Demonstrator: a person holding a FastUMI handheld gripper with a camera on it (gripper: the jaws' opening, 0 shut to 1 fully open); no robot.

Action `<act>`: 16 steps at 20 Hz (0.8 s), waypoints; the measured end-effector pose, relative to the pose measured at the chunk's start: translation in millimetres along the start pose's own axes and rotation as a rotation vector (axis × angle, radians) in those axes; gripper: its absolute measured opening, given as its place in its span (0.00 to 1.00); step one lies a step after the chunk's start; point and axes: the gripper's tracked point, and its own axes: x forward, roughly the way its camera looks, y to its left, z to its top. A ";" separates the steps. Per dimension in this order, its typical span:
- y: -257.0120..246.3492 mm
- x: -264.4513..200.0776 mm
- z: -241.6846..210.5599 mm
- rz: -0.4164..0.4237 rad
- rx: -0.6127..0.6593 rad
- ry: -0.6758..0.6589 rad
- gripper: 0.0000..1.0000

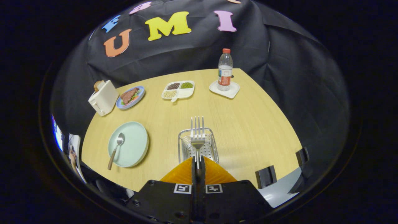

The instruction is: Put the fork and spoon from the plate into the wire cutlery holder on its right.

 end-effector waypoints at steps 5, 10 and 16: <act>-4.6 4.8 0.3 0.005 0.010 0.007 0.05; -4.6 3.5 3.4 0.010 0.008 -0.017 0.08; -7.5 -0.5 -0.9 0.006 0.016 -0.022 0.11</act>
